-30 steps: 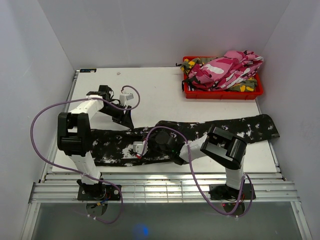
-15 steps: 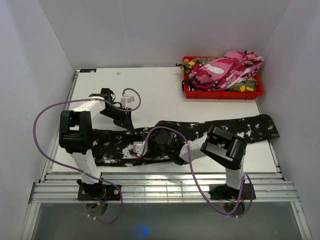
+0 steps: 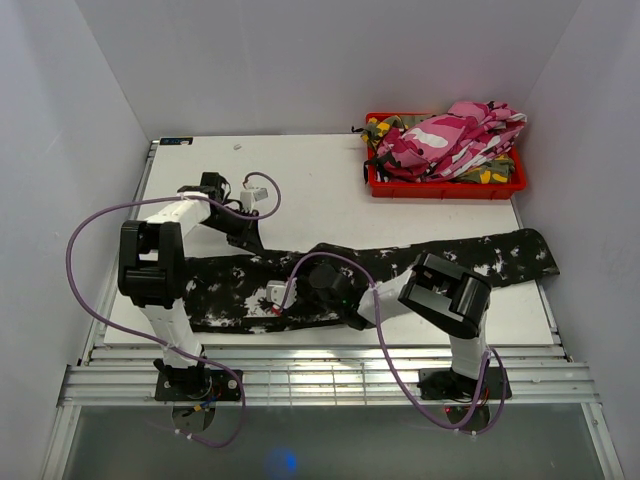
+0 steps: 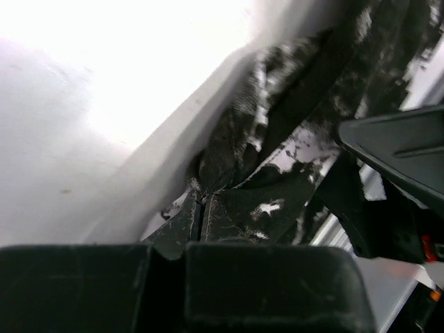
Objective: Fold and stack the trousers
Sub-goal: Fold the trousers
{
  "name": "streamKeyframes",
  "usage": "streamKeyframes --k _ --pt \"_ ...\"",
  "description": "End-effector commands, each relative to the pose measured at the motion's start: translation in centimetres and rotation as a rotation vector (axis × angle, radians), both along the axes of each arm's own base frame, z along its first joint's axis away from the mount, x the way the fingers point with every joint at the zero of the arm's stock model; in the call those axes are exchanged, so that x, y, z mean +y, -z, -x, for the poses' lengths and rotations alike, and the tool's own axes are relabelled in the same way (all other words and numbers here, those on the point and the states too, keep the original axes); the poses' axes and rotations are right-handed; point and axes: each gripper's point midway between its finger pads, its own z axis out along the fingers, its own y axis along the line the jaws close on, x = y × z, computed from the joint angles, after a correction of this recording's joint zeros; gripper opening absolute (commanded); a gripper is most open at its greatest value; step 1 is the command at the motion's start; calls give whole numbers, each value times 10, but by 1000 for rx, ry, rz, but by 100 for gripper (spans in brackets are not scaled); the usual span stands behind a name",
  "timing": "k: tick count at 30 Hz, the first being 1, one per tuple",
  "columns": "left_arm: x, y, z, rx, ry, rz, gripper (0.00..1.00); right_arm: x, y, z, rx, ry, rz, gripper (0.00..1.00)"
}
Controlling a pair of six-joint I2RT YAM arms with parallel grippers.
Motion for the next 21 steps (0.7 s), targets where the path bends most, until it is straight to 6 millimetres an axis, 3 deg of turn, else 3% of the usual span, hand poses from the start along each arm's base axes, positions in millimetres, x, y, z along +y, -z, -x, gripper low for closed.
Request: streamKeyframes --k 1,3,4,5,7,8,10,11,13,15,21 --pt "5 -28 -56 -236 -48 -51 0 2 -30 -8 45 48 -74 86" --pt "9 -30 -77 -299 -52 -75 0 1 -23 -5 144 46 -59 87" --pt "11 -29 -83 -321 -48 -91 0 7 -35 -5 183 22 -90 84" --pt "10 -28 -94 -336 -45 -95 0 4 -29 -2 244 17 -65 81" --pt "11 -28 -106 -354 -45 -101 0 6 -35 2 359 13 -101 69" --pt "12 -27 -112 -365 -42 -108 0 19 -45 11 423 -60 -123 60" --pt "12 -24 -125 -394 -41 -116 0 15 -26 22 603 -73 -60 52" --pt "12 -24 -129 -411 -35 -118 0 28 -39 26 659 -127 -73 47" --pt "11 -21 -141 -437 -31 -114 0 19 -4 33 824 -89 26 44" --pt "11 -17 -153 -444 -37 -116 0 18 3 36 936 -60 14 42" --pt "11 -9 -175 -458 -51 -126 0 -2 35 24 1004 14 53 43"
